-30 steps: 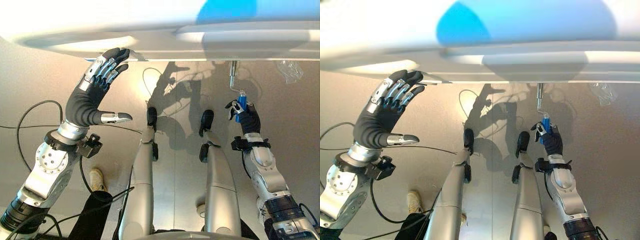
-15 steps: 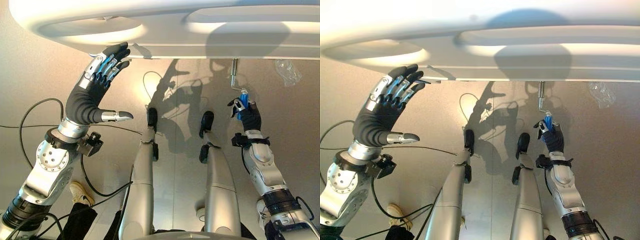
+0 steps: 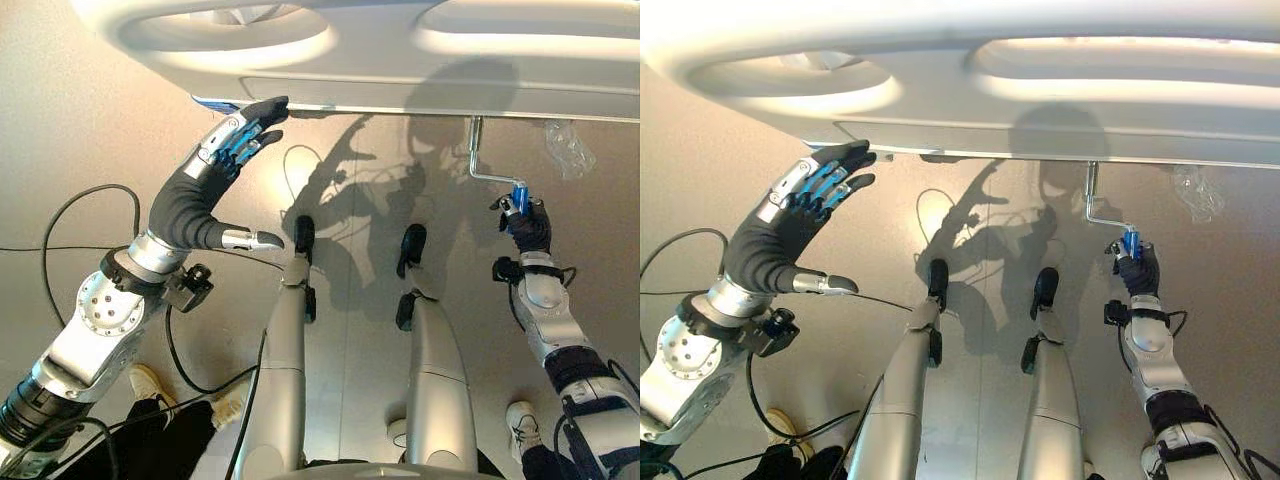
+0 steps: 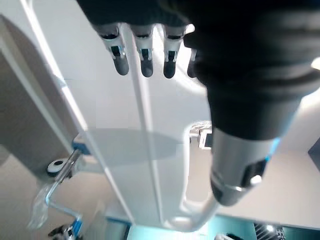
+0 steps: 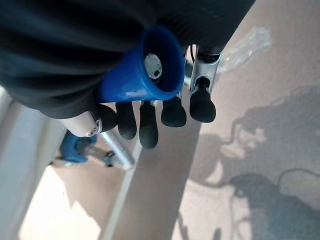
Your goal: Raise the hospital bed
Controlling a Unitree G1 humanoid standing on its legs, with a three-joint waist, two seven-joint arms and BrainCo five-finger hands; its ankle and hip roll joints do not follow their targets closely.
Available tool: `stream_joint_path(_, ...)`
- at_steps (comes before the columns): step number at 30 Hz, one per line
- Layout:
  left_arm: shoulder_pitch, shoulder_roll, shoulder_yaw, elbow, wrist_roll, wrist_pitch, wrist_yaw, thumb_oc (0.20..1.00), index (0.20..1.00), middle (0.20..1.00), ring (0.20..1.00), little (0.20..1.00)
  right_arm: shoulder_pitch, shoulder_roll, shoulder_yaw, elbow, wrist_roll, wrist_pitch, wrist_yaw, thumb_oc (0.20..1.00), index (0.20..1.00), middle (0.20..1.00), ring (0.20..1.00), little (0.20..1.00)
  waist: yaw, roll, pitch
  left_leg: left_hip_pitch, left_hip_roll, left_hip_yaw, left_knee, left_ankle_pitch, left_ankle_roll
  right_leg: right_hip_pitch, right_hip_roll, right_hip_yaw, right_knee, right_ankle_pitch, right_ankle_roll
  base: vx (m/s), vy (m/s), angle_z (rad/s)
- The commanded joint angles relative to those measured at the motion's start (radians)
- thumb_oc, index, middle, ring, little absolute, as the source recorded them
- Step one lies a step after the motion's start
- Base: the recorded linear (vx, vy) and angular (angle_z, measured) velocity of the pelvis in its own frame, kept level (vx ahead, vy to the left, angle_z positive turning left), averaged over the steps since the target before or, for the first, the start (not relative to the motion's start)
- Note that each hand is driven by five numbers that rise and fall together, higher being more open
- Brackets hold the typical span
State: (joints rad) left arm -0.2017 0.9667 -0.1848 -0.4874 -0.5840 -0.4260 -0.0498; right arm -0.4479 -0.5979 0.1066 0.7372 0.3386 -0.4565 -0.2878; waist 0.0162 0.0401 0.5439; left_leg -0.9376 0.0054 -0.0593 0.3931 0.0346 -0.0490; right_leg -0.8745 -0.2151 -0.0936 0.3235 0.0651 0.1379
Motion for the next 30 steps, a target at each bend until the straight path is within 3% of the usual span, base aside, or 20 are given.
stream_joint_path(1,-0.03,-0.019,-0.024,-0.072,-0.039,-0.042,-0.006,1.0,1.0,1.0,1.0,1.0,-0.076,-0.254,-0.091,0.23,0.191,0.057,-0.085,0.2,0.2,0.2,0.2,0.2,0.007,0.035,-0.024,0.048,-0.004,-0.014,-0.095,0.029,-0.054,0.018,0.03,-0.041,0.049,-0.075,0.012,0.0,0.0,0.0)
stream_joint_path(2,-0.032,-0.02,-0.025,-0.071,-0.039,-0.043,-0.006,1.0,1.0,1.0,1.0,1.0,-0.081,-0.256,-0.088,0.236,0.194,0.055,-0.082,0.2,0.2,0.2,0.2,0.2,0.007,0.036,-0.024,0.048,-0.004,-0.014,-0.095,0.029,-0.054,0.018,0.03,-0.041,0.049,-0.075,0.012,0.0,0.0,0.0)
stream_joint_path(3,-0.047,-0.017,-0.053,-0.065,-0.05,-0.038,-0.015,1.0,1.0,1.0,1.0,1.0,-0.123,-0.266,-0.027,0.347,0.197,0.103,-0.03,0.2,0.2,0.2,0.2,0.2,0.017,0.042,-0.024,0.048,-0.006,-0.017,-0.095,0.031,-0.056,0.016,0.028,-0.043,0.052,-0.075,0.012,0.0,0.0,0.0)
stream_joint_path(4,-0.048,-0.018,-0.052,-0.064,-0.05,-0.039,-0.015,1.0,1.0,1.0,1.0,1.0,-0.129,-0.268,-0.022,0.352,0.2,0.102,-0.026,0.2,0.2,0.2,0.2,0.2,0.015,0.043,-0.024,0.047,-0.006,-0.017,-0.095,0.031,-0.056,0.015,0.028,-0.043,0.052,-0.075,0.012,0.0,0.0,0.0)
stream_joint_path(6,-0.068,-0.009,-0.08,-0.056,-0.056,-0.032,-0.024,1.0,1.0,1.0,1.0,1.0,-0.193,-0.288,0.076,0.441,0.151,0.165,0.029,0.2,0.2,0.2,0.2,0.2,0.027,0.051,-0.024,0.04,-0.006,-0.017,-0.091,0.033,-0.056,0.008,0.028,-0.046,0.057,-0.076,0.01,0.0,0.0,0.0)
stream_joint_path(9,-0.075,-0.013,-0.095,-0.054,-0.054,-0.023,-0.027,1.0,1.0,1.0,1.0,1.0,-0.23,-0.285,0.12,0.491,0.146,0.192,0.058,0.2,0.2,0.2,0.2,0.2,0.031,0.058,-0.024,0.029,-0.007,-0.017,-0.084,0.032,-0.055,-0.001,0.028,-0.046,0.065,-0.08,0.007,0.0,0.0,0.0)
stream_joint_path(10,-0.086,-0.014,-0.109,-0.055,-0.051,-0.02,-0.025,1.0,1.0,1.0,1.0,1.0,-0.273,-0.272,0.188,0.516,0.081,0.217,0.076,0.2,0.2,0.2,0.2,0.2,0.039,0.064,-0.024,0.021,-0.008,-0.019,-0.081,0.033,-0.054,-0.011,0.028,-0.048,0.074,-0.082,0.007,0.0,0.0,0.0)
stream_joint_path(13,-0.098,-0.019,-0.114,-0.053,-0.051,-0.016,-0.024,1.0,1.0,1.0,1.0,1.0,-0.299,-0.252,0.203,0.548,0.08,0.233,0.075,0.2,0.2,0.2,0.2,0.2,0.043,0.071,-0.024,0.014,-0.01,-0.019,-0.075,0.031,-0.053,-0.018,0.027,-0.047,0.082,-0.085,0.006,0.0,-0.003,-0.01)
stream_joint_path(20,-0.151,-0.083,-0.137,-0.045,-0.05,-0.002,-0.018,1.0,1.0,1.0,1.0,1.0,-0.376,-0.135,0.301,0.635,-0.073,0.306,0.117,0.2,0.2,0.2,0.2,0.2,0.076,0.102,-0.024,-0.017,-0.016,-0.026,-0.049,0.024,-0.047,-0.049,0.022,-0.051,0.113,-0.095,-0.001,0.0,-0.003,0.01)
stream_joint_path(30,-0.152,-0.166,-0.116,-0.04,-0.033,0.017,0.011,1.0,1.0,1.0,1.0,1.0,-0.44,0.071,0.438,0.587,-0.231,0.338,0.162,0.2,0.2,0.2,0.2,0.2,0.089,0.099,-0.024,-0.097,-0.018,-0.037,0.011,0.01,-0.038,-0.122,0.03,-0.047,0.166,-0.111,-0.015,0.0,-0.001,0.0)
